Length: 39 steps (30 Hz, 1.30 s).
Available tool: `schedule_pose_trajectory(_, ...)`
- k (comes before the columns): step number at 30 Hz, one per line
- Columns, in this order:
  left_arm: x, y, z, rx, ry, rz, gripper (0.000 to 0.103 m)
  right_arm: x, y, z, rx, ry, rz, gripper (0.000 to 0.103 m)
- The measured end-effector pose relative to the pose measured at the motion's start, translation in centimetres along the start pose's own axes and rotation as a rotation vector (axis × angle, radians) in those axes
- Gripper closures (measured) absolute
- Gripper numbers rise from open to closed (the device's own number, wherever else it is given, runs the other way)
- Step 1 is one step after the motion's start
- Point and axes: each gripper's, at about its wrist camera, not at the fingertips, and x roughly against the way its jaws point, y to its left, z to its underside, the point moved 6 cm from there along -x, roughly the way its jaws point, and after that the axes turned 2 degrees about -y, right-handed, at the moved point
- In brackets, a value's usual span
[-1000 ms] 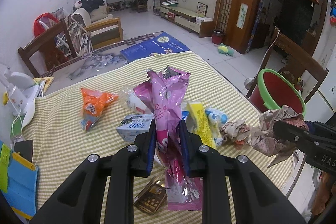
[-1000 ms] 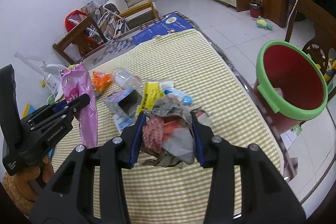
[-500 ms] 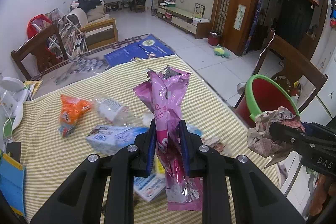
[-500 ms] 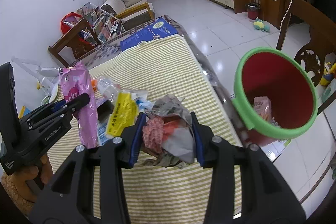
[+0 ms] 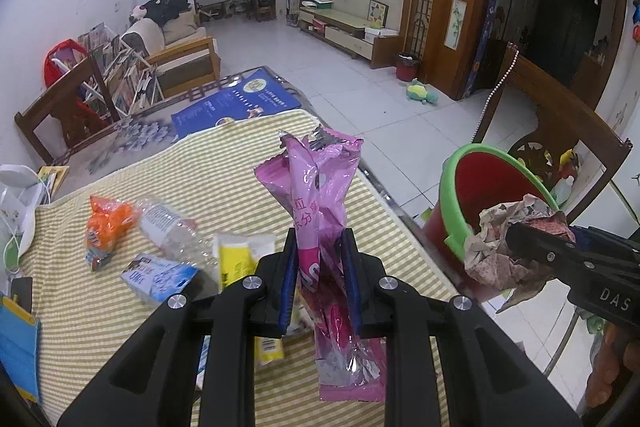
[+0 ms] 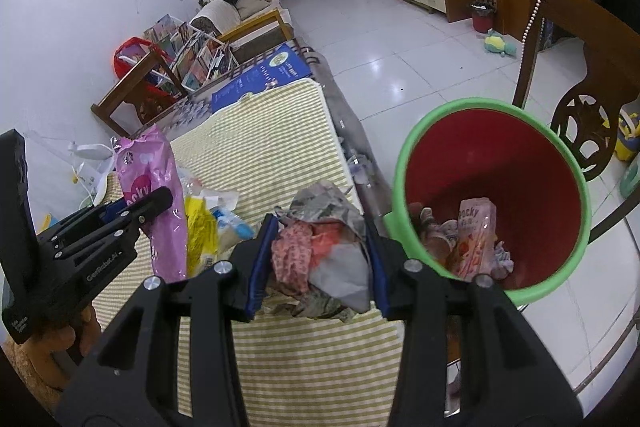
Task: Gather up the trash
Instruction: 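Carry the crumpled paper over the bucket with the right tool, then release the crumpled paper into the bucket while the left tool lowers the pink wrapper in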
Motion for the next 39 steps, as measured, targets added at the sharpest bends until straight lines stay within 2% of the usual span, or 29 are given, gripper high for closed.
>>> schedule_pose_trajectory(16,-3.3,-8.6,-3.1,-0.03,0.009,0.052,0.084,0.8,-9.5,-2.8,-0.066,-0.023,0.036,0.062)
schedule_pose_trajectory(22,-4.8,-12.0,-3.8,-0.06,0.022,0.109,0.084,1.3,-12.5,-3.1,-0.1,-0.031,0.068,0.062)
schedule_pose_trajectory(28,-7.0,-15.1,-3.8,-0.068,0.074,0.195,0.084,1.8,-15.3,-3.2,-0.147,-0.043,0.112,0.062)
schedule_pose_trajectory(37,-9.2,-18.7,-3.5,-0.1,0.129,0.294,0.083,1.2,-17.2,-3.2,-0.168,-0.03,0.151,0.062)
schedule_pose_trajectory(39,-9.6,-19.1,-3.5,-0.109,0.143,0.31,0.078,1.2,-17.3,-3.2,-0.172,-0.033,0.157,0.061)
